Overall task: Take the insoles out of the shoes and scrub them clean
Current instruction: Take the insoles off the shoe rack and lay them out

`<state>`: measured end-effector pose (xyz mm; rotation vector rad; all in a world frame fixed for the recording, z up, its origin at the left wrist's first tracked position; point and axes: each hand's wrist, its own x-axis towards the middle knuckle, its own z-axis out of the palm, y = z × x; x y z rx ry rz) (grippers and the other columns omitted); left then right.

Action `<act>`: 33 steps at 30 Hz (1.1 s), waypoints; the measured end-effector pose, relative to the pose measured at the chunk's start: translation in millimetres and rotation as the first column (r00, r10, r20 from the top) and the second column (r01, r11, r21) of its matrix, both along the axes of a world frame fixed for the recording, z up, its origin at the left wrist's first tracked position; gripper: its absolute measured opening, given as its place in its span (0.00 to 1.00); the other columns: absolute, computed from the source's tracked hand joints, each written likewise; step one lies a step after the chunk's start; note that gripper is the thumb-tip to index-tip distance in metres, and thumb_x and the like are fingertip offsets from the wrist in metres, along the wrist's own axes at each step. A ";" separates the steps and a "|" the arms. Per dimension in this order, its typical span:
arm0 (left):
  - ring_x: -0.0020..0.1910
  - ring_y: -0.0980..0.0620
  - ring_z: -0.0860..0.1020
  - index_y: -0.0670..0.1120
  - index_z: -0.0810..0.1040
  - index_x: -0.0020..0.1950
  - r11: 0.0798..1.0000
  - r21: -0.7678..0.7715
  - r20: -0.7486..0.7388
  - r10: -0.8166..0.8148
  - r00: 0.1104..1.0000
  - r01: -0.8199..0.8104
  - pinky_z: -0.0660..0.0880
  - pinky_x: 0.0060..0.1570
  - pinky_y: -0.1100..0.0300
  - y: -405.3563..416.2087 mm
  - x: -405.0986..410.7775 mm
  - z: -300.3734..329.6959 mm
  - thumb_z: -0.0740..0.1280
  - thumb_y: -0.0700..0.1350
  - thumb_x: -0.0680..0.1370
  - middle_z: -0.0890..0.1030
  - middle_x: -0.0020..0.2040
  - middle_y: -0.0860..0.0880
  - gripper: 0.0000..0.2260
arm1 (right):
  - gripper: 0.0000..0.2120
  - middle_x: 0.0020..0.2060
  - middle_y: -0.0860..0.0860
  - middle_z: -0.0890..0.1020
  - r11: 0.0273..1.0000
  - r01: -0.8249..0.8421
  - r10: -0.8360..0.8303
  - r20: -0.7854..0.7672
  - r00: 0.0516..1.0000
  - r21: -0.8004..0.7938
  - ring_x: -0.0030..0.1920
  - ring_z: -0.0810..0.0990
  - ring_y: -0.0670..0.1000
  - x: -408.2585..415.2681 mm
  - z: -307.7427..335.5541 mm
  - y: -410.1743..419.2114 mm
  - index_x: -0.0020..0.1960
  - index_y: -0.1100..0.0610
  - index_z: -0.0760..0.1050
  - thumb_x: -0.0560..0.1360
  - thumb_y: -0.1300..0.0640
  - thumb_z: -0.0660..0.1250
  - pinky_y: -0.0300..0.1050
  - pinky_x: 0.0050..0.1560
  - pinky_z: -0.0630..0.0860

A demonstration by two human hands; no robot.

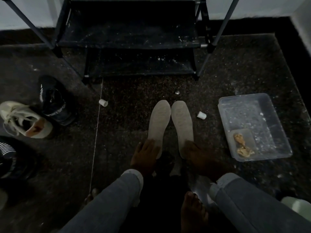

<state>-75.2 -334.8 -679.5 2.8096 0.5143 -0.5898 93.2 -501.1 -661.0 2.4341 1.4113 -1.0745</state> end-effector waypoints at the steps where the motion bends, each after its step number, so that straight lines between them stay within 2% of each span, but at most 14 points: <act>1: 0.60 0.41 0.78 0.48 0.81 0.59 0.999 0.016 -0.040 -0.039 0.998 0.039 0.76 0.55 0.41 -0.1 -3.9 -10.4 0.71 0.53 0.62 0.80 0.60 0.44 0.26 | 0.23 0.77 0.58 0.55 0.999 -0.033 0.033 0.006 0.999 0.002 0.75 0.58 0.60 -2.5 -5.7 -2.8 0.74 0.56 0.64 0.80 0.56 0.59 0.53 0.72 0.61; 3: 0.60 0.42 0.78 0.48 0.81 0.59 0.998 -0.041 -0.125 -0.050 0.991 0.045 0.77 0.53 0.41 -2.5 -8.9 -15.5 0.73 0.53 0.60 0.80 0.61 0.45 0.28 | 0.25 0.77 0.58 0.51 0.996 -0.089 0.089 -0.006 0.996 0.000 0.76 0.56 0.61 -7.1 -11.6 -10.2 0.74 0.56 0.63 0.78 0.56 0.62 0.56 0.72 0.62; 5: 0.65 0.44 0.75 0.50 0.78 0.64 1.000 0.008 -0.022 -0.028 0.999 0.028 0.75 0.57 0.42 -5.3 -3.5 -11.0 0.68 0.52 0.66 0.76 0.67 0.46 0.26 | 0.24 0.72 0.62 0.66 0.995 -0.083 0.082 0.011 0.997 0.064 0.67 0.71 0.65 -6.3 -17.2 -13.8 0.66 0.58 0.74 0.71 0.55 0.67 0.61 0.59 0.75; 7: 0.73 0.44 0.64 0.52 0.69 0.72 0.999 -0.038 -0.012 0.025 1.000 -0.025 0.67 0.65 0.39 -8.1 2.9 -10.9 0.69 0.50 0.70 0.64 0.75 0.48 0.30 | 0.25 0.64 0.60 0.77 0.999 -0.047 0.048 -0.001 0.999 0.018 0.57 0.81 0.62 -1.5 -25.8 -20.0 0.60 0.57 0.79 0.67 0.48 0.61 0.56 0.45 0.81; 9: 0.74 0.42 0.62 0.52 0.66 0.74 0.995 -0.071 -0.033 0.061 0.998 -0.063 0.66 0.64 0.36 -11.6 9.1 -7.5 0.72 0.49 0.69 0.62 0.76 0.48 0.34 | 0.30 0.68 0.58 0.73 0.998 -0.054 0.054 0.009 0.999 0.027 0.63 0.77 0.61 -9.2 -16.6 -16.8 0.66 0.57 0.74 0.69 0.46 0.56 0.56 0.51 0.79; 11: 0.77 0.44 0.54 0.54 0.58 0.77 0.994 -0.074 -0.103 0.072 0.992 -0.080 0.60 0.69 0.37 -15.9 13.1 -10.0 0.68 0.51 0.73 0.54 0.79 0.48 0.34 | 0.33 0.77 0.55 0.54 0.997 -0.044 0.041 0.056 0.998 0.057 0.76 0.58 0.59 -11.2 -19.0 -15.9 0.77 0.55 0.56 0.76 0.45 0.57 0.58 0.69 0.65; 12: 0.78 0.45 0.48 0.54 0.52 0.78 0.994 -0.067 -0.145 0.070 0.987 -0.081 0.55 0.72 0.41 -17.6 14.8 -9.5 0.63 0.53 0.76 0.47 0.79 0.50 0.33 | 0.35 0.78 0.53 0.45 0.999 -0.045 0.045 0.046 0.998 0.005 0.78 0.48 0.57 -11.8 -19.6 -15.4 0.79 0.52 0.46 0.77 0.43 0.56 0.57 0.74 0.55; 14: 0.78 0.46 0.44 0.54 0.45 0.79 0.990 -0.084 -0.161 0.097 0.982 -0.112 0.53 0.73 0.45 -21.1 17.6 -11.9 0.60 0.54 0.78 0.41 0.79 0.49 0.33 | 0.38 0.78 0.50 0.38 0.999 -0.037 0.038 0.057 0.998 -0.027 0.78 0.41 0.56 -13.6 -19.5 -15.6 0.78 0.50 0.39 0.75 0.37 0.49 0.56 0.75 0.48; 20: 0.77 0.44 0.47 0.54 0.46 0.79 0.988 -0.089 -0.170 0.110 0.979 -0.127 0.59 0.70 0.46 -22.4 29.5 -9.6 0.60 0.55 0.78 0.41 0.79 0.48 0.33 | 0.41 0.77 0.50 0.37 0.999 -0.016 0.019 0.099 0.995 -0.028 0.78 0.42 0.56 -15.8 -24.7 -10.4 0.78 0.48 0.38 0.68 0.34 0.35 0.56 0.74 0.49; 23: 0.76 0.45 0.49 0.54 0.48 0.78 0.989 -0.101 -0.171 0.088 0.981 -0.106 0.60 0.70 0.46 -17.3 30.0 -7.9 0.61 0.54 0.78 0.42 0.79 0.49 0.33 | 0.37 0.77 0.49 0.37 1.000 0.000 0.002 0.058 0.998 -0.028 0.78 0.42 0.57 -14.4 -25.9 -6.1 0.78 0.48 0.38 0.77 0.37 0.51 0.57 0.75 0.50; 25: 0.76 0.45 0.49 0.54 0.49 0.78 0.986 -0.124 -0.166 0.090 0.982 -0.111 0.60 0.70 0.46 -14.4 30.4 -5.6 0.61 0.54 0.78 0.44 0.79 0.49 0.32 | 0.39 0.77 0.49 0.37 0.999 0.007 -0.006 0.036 0.999 -0.043 0.78 0.42 0.57 -11.4 -22.1 -4.1 0.78 0.48 0.38 0.77 0.39 0.58 0.57 0.74 0.49; 29: 0.77 0.46 0.48 0.54 0.50 0.79 0.980 -0.146 -0.110 0.117 0.987 -0.132 0.55 0.72 0.49 -9.6 30.6 12.1 0.61 0.54 0.78 0.46 0.79 0.50 0.32 | 0.41 0.78 0.50 0.39 0.999 0.037 -0.037 -0.015 0.999 0.003 0.78 0.42 0.57 -6.5 -7.2 -1.1 0.78 0.49 0.39 0.77 0.42 0.61 0.58 0.75 0.50; 32: 0.77 0.46 0.48 0.53 0.49 0.79 0.989 -0.091 -0.067 0.111 0.992 -0.117 0.54 0.72 0.48 4.4 31.7 36.9 0.60 0.54 0.79 0.46 0.79 0.49 0.32 | 0.38 0.77 0.54 0.49 0.983 0.006 -0.024 0.094 0.995 0.184 0.77 0.54 0.59 -1.5 10.5 7.2 0.78 0.57 0.50 0.76 0.41 0.60 0.58 0.73 0.61; 33: 0.77 0.45 0.48 0.53 0.49 0.79 0.990 -0.074 -0.057 0.116 0.992 -0.120 0.54 0.72 0.48 10.9 32.8 45.0 0.60 0.53 0.79 0.46 0.79 0.49 0.32 | 0.40 0.78 0.53 0.47 0.988 -0.001 -0.013 0.089 0.996 0.155 0.77 0.51 0.59 3.6 19.6 11.3 0.78 0.57 0.47 0.76 0.40 0.61 0.57 0.73 0.60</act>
